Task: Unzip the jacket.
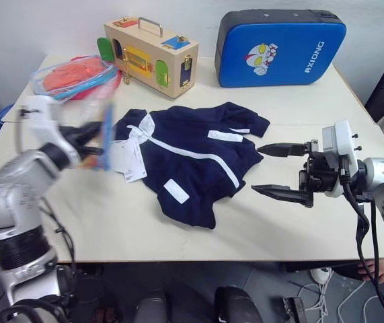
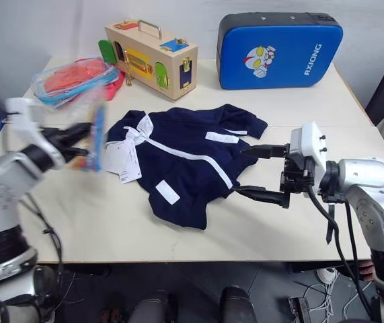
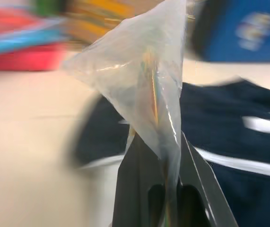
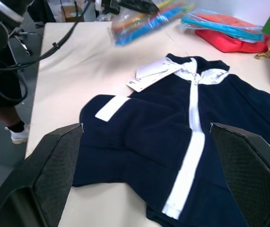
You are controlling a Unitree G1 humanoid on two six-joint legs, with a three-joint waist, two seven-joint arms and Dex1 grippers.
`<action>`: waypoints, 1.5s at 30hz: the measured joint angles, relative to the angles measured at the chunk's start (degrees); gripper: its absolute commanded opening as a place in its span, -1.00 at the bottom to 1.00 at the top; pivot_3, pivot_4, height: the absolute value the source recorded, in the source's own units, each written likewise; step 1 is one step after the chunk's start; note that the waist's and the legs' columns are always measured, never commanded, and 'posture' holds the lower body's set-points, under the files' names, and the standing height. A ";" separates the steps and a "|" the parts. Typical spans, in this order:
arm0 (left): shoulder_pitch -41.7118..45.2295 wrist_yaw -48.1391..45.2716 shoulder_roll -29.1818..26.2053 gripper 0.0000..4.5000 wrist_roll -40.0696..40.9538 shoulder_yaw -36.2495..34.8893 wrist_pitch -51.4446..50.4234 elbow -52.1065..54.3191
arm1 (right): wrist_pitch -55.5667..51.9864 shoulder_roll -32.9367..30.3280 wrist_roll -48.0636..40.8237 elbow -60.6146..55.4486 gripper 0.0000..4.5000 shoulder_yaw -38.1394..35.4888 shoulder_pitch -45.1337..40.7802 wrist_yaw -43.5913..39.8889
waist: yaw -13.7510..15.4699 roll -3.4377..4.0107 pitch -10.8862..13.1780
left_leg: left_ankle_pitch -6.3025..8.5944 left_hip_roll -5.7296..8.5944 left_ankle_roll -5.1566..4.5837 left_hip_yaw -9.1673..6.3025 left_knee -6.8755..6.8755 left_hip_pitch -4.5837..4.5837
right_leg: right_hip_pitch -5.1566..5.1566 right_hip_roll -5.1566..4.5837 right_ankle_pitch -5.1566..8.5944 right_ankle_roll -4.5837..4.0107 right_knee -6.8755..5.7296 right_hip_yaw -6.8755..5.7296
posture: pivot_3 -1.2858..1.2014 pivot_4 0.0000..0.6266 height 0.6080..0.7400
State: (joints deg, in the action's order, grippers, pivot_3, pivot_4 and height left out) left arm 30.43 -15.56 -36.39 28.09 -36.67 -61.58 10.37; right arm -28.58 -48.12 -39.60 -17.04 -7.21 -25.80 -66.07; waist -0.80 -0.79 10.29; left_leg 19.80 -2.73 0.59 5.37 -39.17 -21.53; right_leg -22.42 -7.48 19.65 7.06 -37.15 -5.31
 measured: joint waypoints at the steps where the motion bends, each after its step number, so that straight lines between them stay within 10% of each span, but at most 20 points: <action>1: -1.53 1.31 -2.27 -0.99 -1.32 -2.44 -0.10 -1.59 | 0.05 0.66 0.00 0.21 1.00 0.37 -0.71 -0.22 | -0.18 0.00 0.00 | 0.00 0.00 0.01 0.00 0.02 0.00 | 0.00 0.00 0.00 0.00 0.01 -0.01 | 0.03 -0.52 1.00; 9: -9.60 3.29 -9.67 -0.99 -6.91 -10.68 7.82 -15.88 | 0.75 3.74 0.67 3.48 1.00 3.58 -5.80 -2.13 | 1.22 -0.15 -0.04 | 0.00 0.06 0.00 -0.01 -0.04 -0.01 | 0.05 -0.10 0.00 0.00 0.03 -0.03 | 0.03 -0.52 1.00; 25: -18.42 0.48 -10.77 1.00 -4.37 -10.73 9.03 -15.35 | 1.12 4.10 2.78 3.49 1.00 4.65 -3.93 -1.88 | 0.46 -0.41 -0.03 | 0.02 -0.03 0.05 0.06 0.01 -0.02 | -0.07 -0.08 0.00 -0.01 -0.04 -0.02 | 0.03 -0.52 1.00; 36: -46.85 -49.04 -33.04 1.00 2.72 -10.08 18.19 11.06 | 19.36 9.19 22.02 -1.73 1.00 13.62 8.16 5.93 | 0.37 -0.29 0.12 | 0.08 -0.04 0.21 0.56 0.08 0.08 | -0.14 0.01 0.07 -0.13 0.22 0.11 | 0.03 -0.52 1.00; 45: -31.99 -56.29 -40.36 1.00 2.50 7.67 28.32 12.34 | 28.41 15.80 31.51 5.12 1.00 24.64 13.22 8.82 | 0.44 -0.31 0.12 | 0.10 -0.11 0.19 0.79 0.08 0.07 | -0.16 0.16 0.12 -0.22 -0.07 0.23 | 0.03 -0.52 1.00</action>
State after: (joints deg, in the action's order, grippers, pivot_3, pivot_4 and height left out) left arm -1.56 -71.85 -76.75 30.59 -29.01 -33.25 22.71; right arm -0.17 -32.31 -8.09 -11.92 17.43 -12.58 -57.25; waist -0.36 -1.10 10.40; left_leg 19.90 -2.84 0.77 6.16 -39.09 -21.46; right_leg -22.59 -7.31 19.77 6.84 -37.21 -5.08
